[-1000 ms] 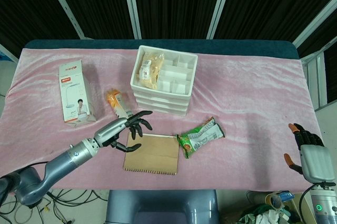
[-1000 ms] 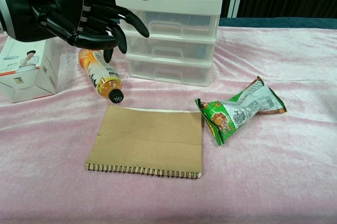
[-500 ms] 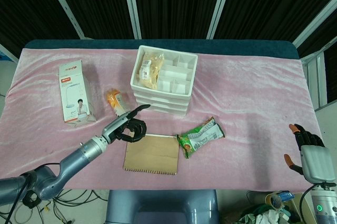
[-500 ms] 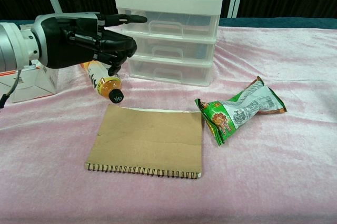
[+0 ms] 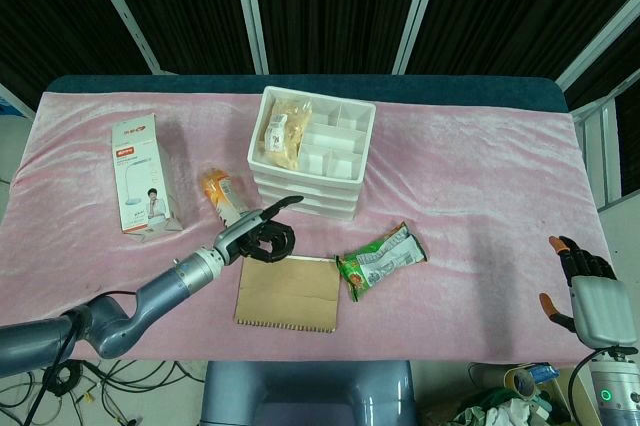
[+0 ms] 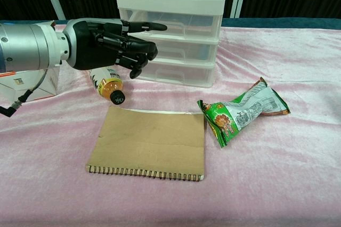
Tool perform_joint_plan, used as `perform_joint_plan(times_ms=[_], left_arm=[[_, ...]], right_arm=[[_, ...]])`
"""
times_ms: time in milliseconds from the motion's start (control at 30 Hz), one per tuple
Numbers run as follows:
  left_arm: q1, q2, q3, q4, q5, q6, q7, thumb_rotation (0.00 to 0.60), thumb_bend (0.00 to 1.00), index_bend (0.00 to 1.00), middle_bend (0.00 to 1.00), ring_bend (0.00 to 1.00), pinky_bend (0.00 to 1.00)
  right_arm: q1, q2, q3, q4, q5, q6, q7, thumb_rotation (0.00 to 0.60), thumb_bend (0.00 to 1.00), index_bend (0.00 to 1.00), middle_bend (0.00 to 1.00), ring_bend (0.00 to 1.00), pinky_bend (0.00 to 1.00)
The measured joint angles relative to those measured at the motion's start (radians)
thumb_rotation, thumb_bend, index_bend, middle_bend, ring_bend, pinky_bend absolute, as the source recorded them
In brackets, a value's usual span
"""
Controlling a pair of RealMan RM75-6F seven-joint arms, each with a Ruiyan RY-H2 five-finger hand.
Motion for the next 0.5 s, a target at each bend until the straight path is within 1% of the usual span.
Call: perform_joint_plan(times_ms=[233, 500], left_arm=[[-0.014, -0.027, -0.015, 0.032, -0.004, -0.030, -0.042, 0.600, 0.42, 0.00, 0.61, 0.62, 0.65], [-0.028, -0.060, -0.028, 0.083, 0.003, -0.069, -0.130, 0.600, 0.42, 0.00, 0.61, 0.62, 0.65]], right_arm=[[0.000, 0.000, 0.001, 0.000, 0.003, -0.001, -0.001, 0.600, 0.23, 0.15, 0.11, 0.18, 0.20], [-0.001, 0.001, 0.001, -0.003, 0.006, -0.001, -0.003, 0.600, 0.23, 0.15, 0.11, 0.18, 0.20]])
